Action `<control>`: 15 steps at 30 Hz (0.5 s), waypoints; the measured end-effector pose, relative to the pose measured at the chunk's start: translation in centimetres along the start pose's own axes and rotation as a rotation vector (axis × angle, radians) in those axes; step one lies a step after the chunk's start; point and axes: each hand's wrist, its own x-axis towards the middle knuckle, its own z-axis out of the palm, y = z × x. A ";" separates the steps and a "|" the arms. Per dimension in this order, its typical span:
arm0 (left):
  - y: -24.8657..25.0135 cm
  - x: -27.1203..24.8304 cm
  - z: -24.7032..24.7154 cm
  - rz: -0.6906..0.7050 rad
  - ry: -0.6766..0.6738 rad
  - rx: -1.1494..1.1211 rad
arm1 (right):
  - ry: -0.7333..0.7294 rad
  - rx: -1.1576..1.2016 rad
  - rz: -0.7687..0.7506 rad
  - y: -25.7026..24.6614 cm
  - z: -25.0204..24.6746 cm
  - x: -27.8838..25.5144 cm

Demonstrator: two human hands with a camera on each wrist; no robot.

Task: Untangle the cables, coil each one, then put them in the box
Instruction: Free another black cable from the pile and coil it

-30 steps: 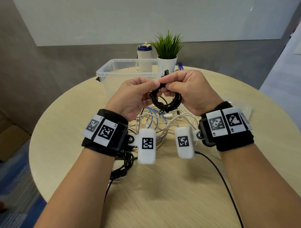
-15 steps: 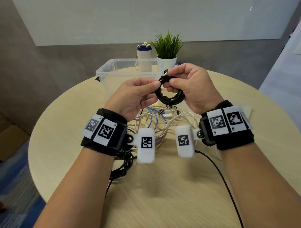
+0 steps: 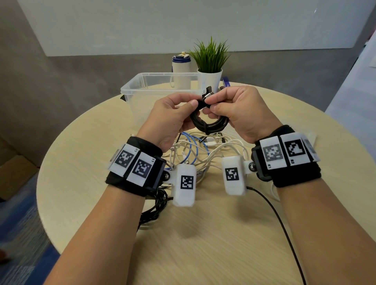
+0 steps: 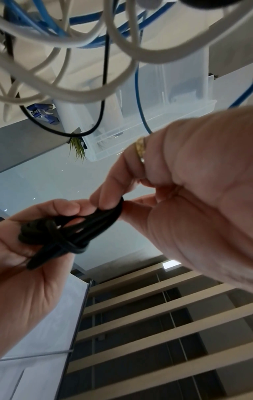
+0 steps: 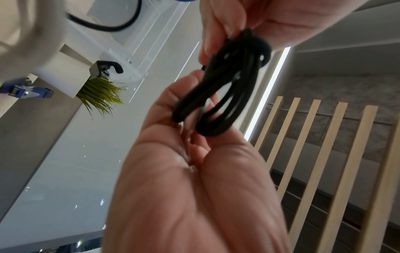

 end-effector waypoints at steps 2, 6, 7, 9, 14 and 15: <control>-0.1 0.0 -0.1 0.001 0.007 0.025 | -0.014 0.000 0.002 0.0 0.1 -0.1; 0.0 0.1 -0.2 -0.014 0.029 0.030 | -0.033 -0.020 0.000 -0.1 0.2 -0.2; 0.0 0.1 -0.2 -0.014 0.032 0.026 | -0.035 -0.023 0.001 -0.1 0.2 -0.2; 0.0 0.1 -0.2 -0.015 0.026 0.022 | -0.030 -0.026 0.000 -0.1 0.2 -0.2; 0.1 0.0 0.0 -0.037 0.036 0.028 | -0.018 -0.046 -0.012 0.0 0.2 -0.1; 0.1 0.0 -0.1 -0.040 0.040 0.034 | -0.022 -0.049 -0.010 0.0 0.2 -0.2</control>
